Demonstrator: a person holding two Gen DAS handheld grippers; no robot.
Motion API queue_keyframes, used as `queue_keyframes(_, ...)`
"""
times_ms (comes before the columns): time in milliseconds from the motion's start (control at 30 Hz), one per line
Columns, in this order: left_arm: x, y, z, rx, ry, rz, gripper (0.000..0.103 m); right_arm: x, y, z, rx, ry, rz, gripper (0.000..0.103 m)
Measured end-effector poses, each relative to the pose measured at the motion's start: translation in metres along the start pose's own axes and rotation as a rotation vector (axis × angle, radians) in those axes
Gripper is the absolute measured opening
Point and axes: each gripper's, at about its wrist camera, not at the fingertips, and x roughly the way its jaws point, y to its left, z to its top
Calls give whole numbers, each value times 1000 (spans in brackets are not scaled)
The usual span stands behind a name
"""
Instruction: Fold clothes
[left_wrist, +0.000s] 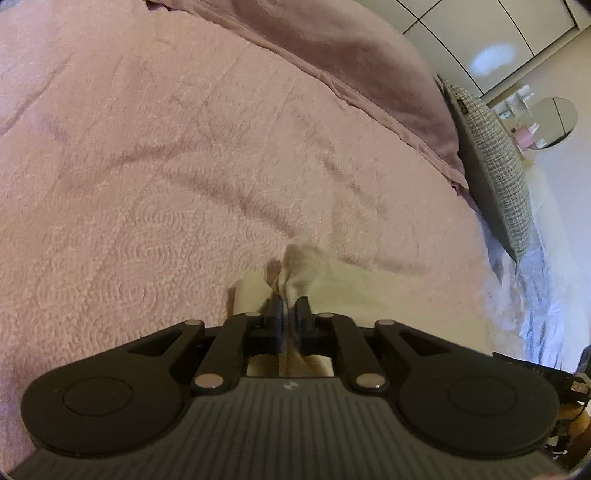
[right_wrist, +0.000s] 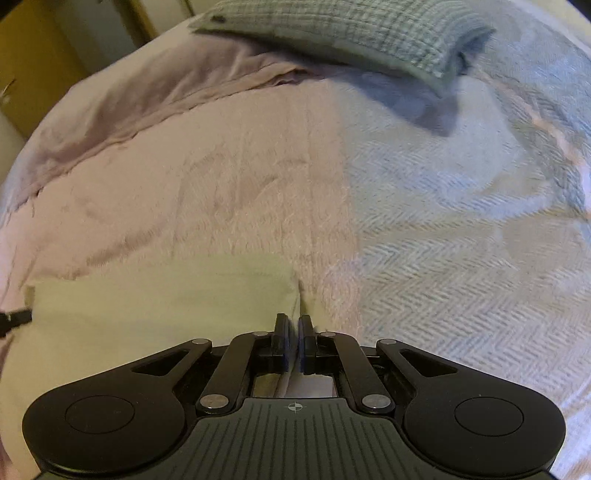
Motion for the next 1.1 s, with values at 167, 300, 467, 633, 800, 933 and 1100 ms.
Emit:
queue_keyframes(167,-50,6,-14,-47,-47,29,13,-45,-11,-29,107,-10,50,44)
queue_keyframes(300,-97,14,-55,-128,-20,16,25,-81,-21,-52,193,-18,91,47)
queue_keyframes(467,-116,18,-108,-189,56,-24,33,-101,-24,-95,268,49,153,47)
queue_keyframes(633,-99,12,-129,-169,79,-42,29,-93,-15,-109,243,54,168,47)
queue_keyframes(800,-99,1,-127,-87,55,-43,4,-91,-18,-111,240,9,150,5)
queue_keyframes(933,-97,3,-130,-67,67,-7,6,-89,-29,-118,293,-1,122,4)
queue_keyframes(1100,-102,-15,-125,38,74,90,11,-78,-25,-116,321,64,79,11)
